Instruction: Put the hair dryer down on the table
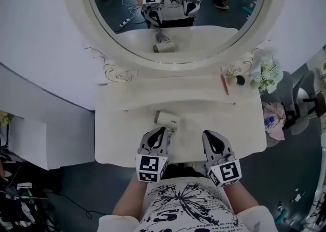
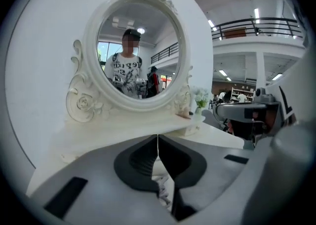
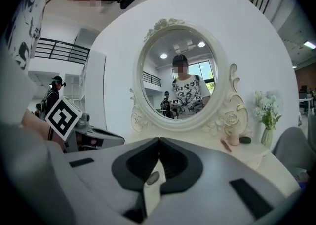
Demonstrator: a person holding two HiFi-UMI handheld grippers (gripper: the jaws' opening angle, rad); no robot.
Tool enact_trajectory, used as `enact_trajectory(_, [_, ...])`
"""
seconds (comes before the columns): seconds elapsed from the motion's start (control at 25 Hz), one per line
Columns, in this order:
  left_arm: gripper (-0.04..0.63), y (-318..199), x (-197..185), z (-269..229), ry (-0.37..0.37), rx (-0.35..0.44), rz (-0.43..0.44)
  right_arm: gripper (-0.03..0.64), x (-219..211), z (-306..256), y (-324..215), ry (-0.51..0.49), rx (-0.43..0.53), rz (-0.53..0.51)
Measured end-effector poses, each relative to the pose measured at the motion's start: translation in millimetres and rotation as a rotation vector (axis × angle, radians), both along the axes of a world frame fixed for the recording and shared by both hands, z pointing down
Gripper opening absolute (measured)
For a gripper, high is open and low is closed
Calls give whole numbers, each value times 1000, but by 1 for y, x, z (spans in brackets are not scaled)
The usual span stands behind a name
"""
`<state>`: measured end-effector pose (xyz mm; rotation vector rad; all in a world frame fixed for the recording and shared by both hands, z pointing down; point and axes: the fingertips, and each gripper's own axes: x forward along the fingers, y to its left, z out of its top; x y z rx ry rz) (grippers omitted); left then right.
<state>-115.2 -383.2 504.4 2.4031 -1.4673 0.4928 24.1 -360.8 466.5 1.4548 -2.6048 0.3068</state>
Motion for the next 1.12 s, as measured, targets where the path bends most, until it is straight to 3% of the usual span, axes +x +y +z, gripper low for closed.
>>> enact_trajectory(0.4, [21, 3, -5, -95, 37, 253, 18, 17, 5, -47, -8, 25, 126, -4])
enact_trajectory(0.64, [21, 2, -1, -123, 95, 340, 45, 18, 13, -63, -14, 23, 172, 12])
enact_trajectory(0.88, [22, -3, 3, -129, 146, 356, 71, 18, 16, -67, -20, 18, 183, 23])
enact_trajectory(1.12, [23, -6, 4, -127, 148, 344, 70, 18, 20, -66, -24, 15, 175, 44])
